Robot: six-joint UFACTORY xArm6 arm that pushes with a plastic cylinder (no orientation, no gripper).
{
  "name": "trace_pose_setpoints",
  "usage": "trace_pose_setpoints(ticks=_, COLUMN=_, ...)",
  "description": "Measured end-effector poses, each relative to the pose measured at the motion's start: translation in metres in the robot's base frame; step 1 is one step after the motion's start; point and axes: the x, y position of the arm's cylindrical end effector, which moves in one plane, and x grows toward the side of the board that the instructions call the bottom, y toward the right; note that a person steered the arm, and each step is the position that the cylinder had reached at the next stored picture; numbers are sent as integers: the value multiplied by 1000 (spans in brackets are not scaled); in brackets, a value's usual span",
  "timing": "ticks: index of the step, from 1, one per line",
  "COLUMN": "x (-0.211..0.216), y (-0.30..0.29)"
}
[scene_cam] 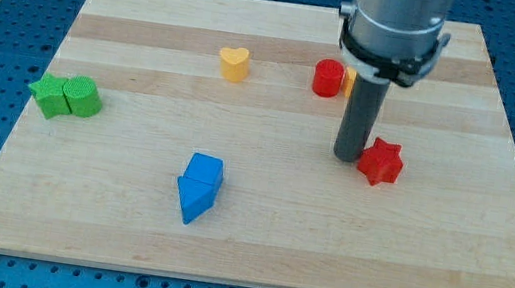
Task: Move the red star towards the center right
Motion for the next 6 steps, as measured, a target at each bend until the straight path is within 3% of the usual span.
trace_pose_setpoints(ticks=2, x=25, y=46)
trace_pose_setpoints(ticks=5, x=67, y=66)
trace_pose_setpoints(ticks=6, x=36, y=69)
